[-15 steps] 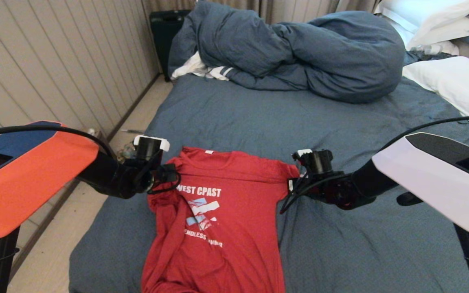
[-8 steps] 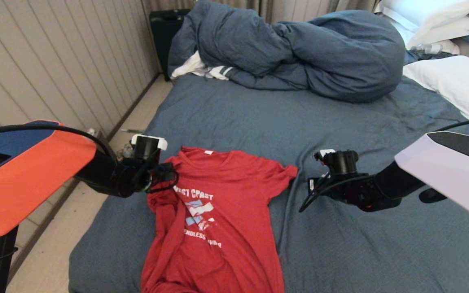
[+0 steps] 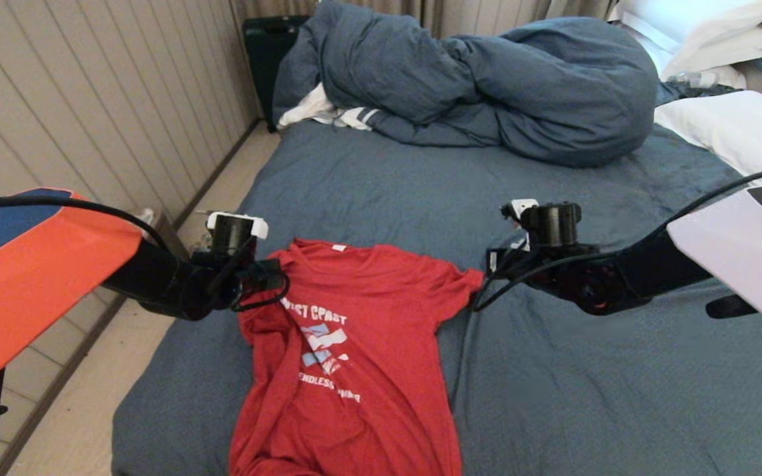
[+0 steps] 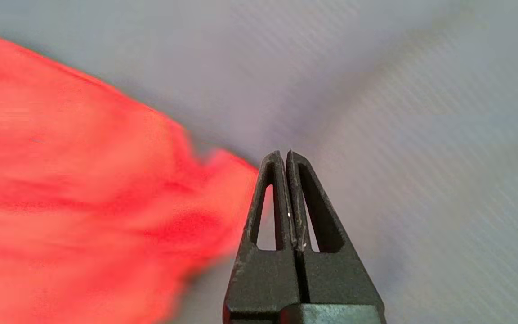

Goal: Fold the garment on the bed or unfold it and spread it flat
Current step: Unford the red T-shirt

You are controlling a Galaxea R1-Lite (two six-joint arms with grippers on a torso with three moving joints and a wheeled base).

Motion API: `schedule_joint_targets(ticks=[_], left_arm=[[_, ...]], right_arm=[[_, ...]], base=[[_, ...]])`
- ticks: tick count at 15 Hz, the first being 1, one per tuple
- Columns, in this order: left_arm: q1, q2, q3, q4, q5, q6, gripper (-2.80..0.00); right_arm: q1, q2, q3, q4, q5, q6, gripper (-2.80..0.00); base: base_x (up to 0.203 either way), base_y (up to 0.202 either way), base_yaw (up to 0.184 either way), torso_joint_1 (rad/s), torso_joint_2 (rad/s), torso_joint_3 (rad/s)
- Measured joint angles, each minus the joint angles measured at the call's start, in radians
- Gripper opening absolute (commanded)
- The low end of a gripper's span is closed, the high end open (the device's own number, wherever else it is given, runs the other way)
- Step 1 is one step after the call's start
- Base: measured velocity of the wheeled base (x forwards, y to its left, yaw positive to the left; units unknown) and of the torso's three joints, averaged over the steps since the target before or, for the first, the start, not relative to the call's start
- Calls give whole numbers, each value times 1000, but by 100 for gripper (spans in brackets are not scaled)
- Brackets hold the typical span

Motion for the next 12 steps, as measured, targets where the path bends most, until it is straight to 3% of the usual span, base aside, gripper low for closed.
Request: schedule_joint_targets(ticks=[6,10,11,12], left_arm=[[-32,18,-2,-14,3,-6,-280],[-37,52,-13,-50,6,-4,-280],[-38,55,-14,-53,7,-5,0],[-38,55,-14,-59,9,-6,0]], right_arm=[[230,67,-249,106,-7,57,-280],[329,194,-359,130,-10,65,-280],[339,215,-374,132,-11,66,-280],[343,228,-385,132,-11,65,-280]], base=[[0,0,0,0,0,0],[0,0,0,0,0,0],[0,0,0,0,0,0],[0,0,0,0,0,0]])
